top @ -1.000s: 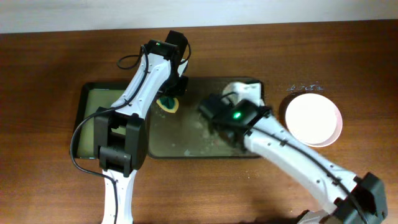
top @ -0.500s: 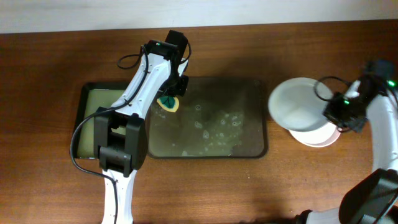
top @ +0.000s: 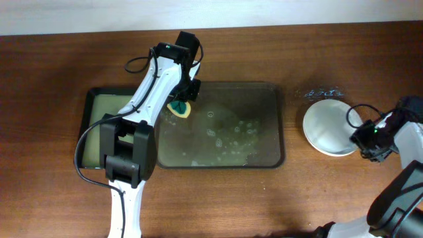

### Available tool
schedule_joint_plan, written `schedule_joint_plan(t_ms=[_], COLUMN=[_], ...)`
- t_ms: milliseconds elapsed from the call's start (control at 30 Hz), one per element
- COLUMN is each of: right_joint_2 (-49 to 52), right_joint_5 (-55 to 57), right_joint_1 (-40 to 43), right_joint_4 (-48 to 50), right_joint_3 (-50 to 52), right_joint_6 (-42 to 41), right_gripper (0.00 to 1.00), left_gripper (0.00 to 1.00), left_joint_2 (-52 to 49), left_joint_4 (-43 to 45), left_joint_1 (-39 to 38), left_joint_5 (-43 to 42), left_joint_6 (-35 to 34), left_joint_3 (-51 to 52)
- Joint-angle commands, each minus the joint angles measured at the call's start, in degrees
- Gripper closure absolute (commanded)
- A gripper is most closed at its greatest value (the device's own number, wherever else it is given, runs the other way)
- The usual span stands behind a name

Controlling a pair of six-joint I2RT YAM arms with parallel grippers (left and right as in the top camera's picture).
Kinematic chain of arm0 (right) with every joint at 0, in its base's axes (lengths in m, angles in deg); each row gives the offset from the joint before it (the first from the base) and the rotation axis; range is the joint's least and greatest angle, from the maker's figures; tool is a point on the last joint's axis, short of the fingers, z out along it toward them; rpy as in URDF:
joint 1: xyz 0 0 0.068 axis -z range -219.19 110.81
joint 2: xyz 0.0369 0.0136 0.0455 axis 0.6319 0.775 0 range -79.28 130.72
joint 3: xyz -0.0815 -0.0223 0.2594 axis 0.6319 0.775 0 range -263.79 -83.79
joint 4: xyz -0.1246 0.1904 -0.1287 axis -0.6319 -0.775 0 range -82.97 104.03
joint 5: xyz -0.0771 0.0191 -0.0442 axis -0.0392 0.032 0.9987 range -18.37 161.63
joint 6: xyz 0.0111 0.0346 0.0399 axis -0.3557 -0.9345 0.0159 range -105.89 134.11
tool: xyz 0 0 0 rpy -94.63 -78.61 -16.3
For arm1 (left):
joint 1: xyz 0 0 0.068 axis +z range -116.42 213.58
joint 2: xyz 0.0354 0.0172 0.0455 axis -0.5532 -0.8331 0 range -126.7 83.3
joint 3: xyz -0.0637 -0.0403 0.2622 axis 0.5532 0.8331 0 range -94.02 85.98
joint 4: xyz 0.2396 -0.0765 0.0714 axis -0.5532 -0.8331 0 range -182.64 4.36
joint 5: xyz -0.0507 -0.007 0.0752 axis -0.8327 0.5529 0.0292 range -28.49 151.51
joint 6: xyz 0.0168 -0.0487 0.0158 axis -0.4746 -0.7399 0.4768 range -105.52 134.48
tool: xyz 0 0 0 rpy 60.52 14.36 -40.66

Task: Clean dirty plates on tray and stack at the side
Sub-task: 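Carry the plate right with the right gripper and stack it on the pile, then drop the sponge into the green tray with the left gripper and withdraw both arms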

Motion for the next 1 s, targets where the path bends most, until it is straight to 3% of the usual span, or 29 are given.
schedule_joint_plan(t_ms=[0, 67, 100, 267, 467, 600, 767, 867, 900, 933, 967], right_joint_2=[0.2, 0.1, -0.1, -1.7, -1.7, -1.7, -1.7, -1.7, -1.7, -1.8, -2.0], right_joint_5=[0.5, 0.5, 0.5, 0.5, 0.6, 1.4, 3.6, 3.6, 3.6, 3.6, 3.6], right_joint_1=[-3.9, -6.7, -7.6, -11.3, -19.4, -24.3, -25.6, -25.6, -25.6, -25.6, -25.6], right_joint_4=[-1.1, -4.6, -6.5, -19.2, -19.1, -17.9, -18.1, -17.9, -17.9, -18.4, -19.0], right_joint_3=[0.2, -2.4, -4.1, -16.0, -16.7, -16.7, -16.7, -16.7, -16.7, -17.0, -17.5], right_joint_6=[0.8, 0.7, 0.7, 0.9, 2.3, 2.3, 2.3, 2.2, 2.3, 2.3, 2.3], right_gripper=[0.23, 0.13, 0.02, 0.02, 0.02, 0.02, 0.02, 0.02, 0.02, 0.02, 0.02], left_gripper=[1.0, 1.0, 1.0, 1.0, 1.0, 1.0, 1.0, 0.69, 0.55, 0.26, 0.09], left_joint_2=[-0.3, -0.1, 0.2, 3.0, 3.9, 3.8, 3.8, 3.9, 4.0, 4.0, 4.1], left_joint_4=[0.2, -0.2, -0.9, -12.7, -22.9, -19.2, -4.6, -4.9, -6.3, -8.3, -10.4], left_joint_1=[0.0, 0.0, 0.3, 8.0, 25.1, 31.1, 32.0, 32.0, 32.0, 32.0, 32.0], left_joint_5=[-0.6, -0.6, -0.6, 0.0, 0.0, 0.0, -0.3, -1.7, -1.7, -1.9, -1.9], left_joint_6=[-0.8, -0.8, -0.8, -1.9, -1.8, 0.5, 2.7, 2.7, 2.5, 2.5, 2.5], left_joint_3=[-0.9, -1.4, -2.2, -12.0, -11.2, -2.3, 15.2, 14.3, 12.9, 10.5, 8.0])
